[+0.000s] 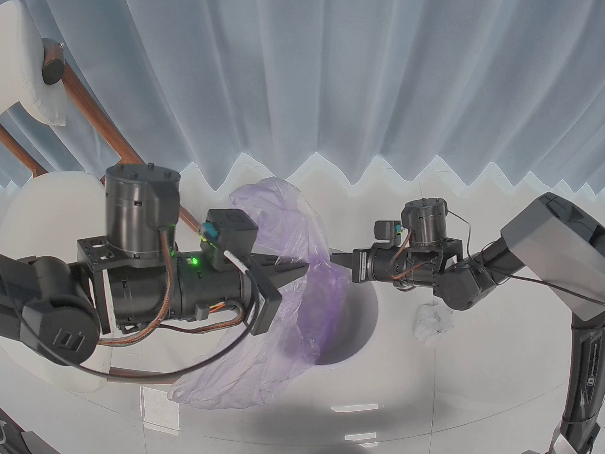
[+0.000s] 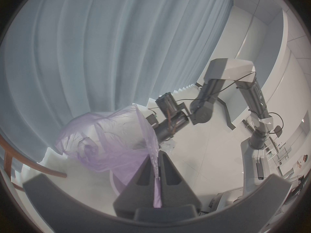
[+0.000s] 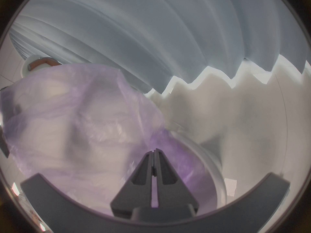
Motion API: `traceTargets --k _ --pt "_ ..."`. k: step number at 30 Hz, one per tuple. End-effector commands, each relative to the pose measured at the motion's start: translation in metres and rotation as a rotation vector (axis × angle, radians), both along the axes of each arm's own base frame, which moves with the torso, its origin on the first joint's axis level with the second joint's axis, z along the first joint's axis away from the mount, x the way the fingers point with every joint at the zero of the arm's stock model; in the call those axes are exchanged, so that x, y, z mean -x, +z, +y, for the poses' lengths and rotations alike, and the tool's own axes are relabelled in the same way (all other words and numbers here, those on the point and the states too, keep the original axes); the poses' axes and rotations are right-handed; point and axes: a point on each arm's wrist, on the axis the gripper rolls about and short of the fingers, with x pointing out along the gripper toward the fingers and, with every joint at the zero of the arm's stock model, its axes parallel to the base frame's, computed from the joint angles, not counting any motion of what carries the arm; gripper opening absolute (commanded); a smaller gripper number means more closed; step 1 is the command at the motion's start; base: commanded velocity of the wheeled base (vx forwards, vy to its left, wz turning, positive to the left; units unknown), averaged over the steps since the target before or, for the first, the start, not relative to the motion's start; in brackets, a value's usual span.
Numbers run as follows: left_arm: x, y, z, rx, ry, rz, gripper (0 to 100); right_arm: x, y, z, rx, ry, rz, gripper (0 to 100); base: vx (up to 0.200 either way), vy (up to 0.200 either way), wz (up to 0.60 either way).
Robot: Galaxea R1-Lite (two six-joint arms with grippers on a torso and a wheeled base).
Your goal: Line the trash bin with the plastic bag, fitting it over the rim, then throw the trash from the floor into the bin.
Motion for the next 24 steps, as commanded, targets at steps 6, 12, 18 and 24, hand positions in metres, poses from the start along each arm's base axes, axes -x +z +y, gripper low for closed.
traceTargets --k 6,12,18,24 --pt "-0.034 0.002 -0.025 0.032 0.019 0.0 0 0.075 0.016 -0.045 0.057 0.017 0.089 0 0.0 0.0 0.0" --pt "-0.04 0.007 -0.031 0.055 0.026 -0.007 0 0.154 -0.024 -0.051 0.169 0.154 0.165 0 0.0 0.0 0.0" --pt "-0.044 0.011 -0.033 0.092 0.074 -0.009 0 0.176 -0.06 -0.016 0.141 0.222 0.112 0 0.0 0.0 0.0" --pt "-0.044 0.013 -0.033 0.095 0.092 -0.014 0 0.182 -0.097 0.012 0.092 0.204 0.105 0 0.0 0.0 0.0"
